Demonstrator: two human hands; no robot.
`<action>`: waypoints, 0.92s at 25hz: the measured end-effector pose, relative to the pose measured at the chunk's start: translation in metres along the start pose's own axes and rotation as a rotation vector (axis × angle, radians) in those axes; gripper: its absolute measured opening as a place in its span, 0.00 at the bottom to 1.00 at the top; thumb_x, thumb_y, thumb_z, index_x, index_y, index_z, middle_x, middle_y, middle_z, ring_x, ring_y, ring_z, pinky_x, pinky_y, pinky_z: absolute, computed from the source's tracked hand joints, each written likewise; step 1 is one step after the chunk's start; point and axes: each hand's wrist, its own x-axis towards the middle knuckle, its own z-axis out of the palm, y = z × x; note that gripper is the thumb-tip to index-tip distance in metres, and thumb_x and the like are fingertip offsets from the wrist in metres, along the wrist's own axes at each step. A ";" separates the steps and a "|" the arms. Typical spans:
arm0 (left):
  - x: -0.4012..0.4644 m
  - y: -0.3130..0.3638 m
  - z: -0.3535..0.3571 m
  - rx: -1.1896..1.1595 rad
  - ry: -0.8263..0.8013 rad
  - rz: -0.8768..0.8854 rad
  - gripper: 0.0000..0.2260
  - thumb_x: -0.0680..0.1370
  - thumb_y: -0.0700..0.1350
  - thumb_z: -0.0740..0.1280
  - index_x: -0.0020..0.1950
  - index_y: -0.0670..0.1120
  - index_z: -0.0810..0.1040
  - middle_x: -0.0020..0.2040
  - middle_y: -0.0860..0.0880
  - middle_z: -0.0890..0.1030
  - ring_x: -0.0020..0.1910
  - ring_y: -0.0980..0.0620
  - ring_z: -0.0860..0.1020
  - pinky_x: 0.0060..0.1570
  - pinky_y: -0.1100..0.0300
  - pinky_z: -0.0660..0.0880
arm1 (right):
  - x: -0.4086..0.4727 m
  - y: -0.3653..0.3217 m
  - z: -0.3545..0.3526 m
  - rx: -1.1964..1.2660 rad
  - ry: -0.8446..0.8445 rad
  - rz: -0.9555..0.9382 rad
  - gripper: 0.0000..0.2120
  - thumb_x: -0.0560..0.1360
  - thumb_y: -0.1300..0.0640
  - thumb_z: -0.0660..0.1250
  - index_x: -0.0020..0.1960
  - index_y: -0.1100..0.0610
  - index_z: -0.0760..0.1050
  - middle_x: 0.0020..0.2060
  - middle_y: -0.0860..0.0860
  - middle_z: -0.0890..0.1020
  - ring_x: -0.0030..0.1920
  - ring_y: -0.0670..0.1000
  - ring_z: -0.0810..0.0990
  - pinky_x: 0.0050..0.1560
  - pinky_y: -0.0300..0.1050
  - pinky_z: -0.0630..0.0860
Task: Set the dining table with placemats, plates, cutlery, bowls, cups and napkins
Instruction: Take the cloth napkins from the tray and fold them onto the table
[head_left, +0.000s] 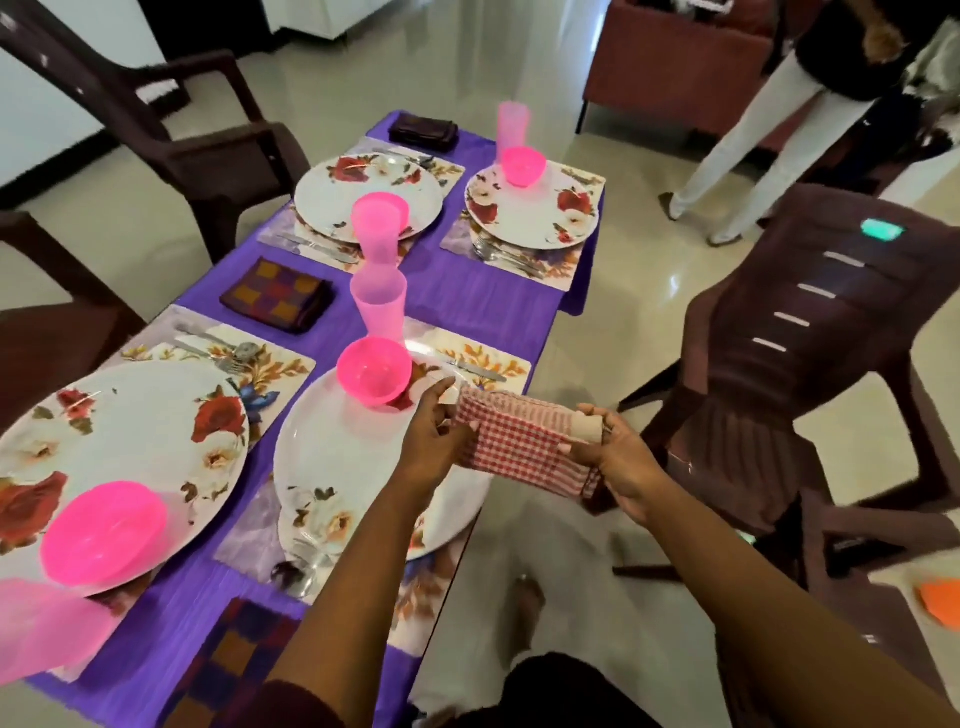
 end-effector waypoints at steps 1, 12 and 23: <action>0.016 0.003 0.006 -0.005 0.023 -0.019 0.24 0.79 0.40 0.66 0.73 0.52 0.66 0.63 0.50 0.76 0.60 0.48 0.77 0.54 0.52 0.79 | 0.017 -0.010 -0.006 -0.070 -0.032 -0.007 0.21 0.69 0.71 0.73 0.57 0.55 0.76 0.50 0.54 0.84 0.51 0.53 0.82 0.49 0.51 0.80; 0.143 0.071 0.053 -0.040 0.196 -0.010 0.07 0.77 0.31 0.62 0.46 0.39 0.79 0.41 0.43 0.83 0.43 0.48 0.82 0.48 0.55 0.79 | 0.168 -0.111 -0.049 -0.880 -0.173 -0.776 0.16 0.65 0.66 0.74 0.42 0.45 0.78 0.43 0.43 0.83 0.43 0.47 0.80 0.43 0.43 0.75; 0.265 0.075 0.013 0.121 0.265 -0.033 0.13 0.78 0.29 0.62 0.48 0.48 0.75 0.52 0.48 0.78 0.43 0.52 0.76 0.38 0.62 0.73 | 0.268 -0.117 0.001 -1.420 -0.352 -1.141 0.25 0.52 0.62 0.84 0.47 0.54 0.82 0.51 0.54 0.83 0.37 0.52 0.84 0.28 0.39 0.77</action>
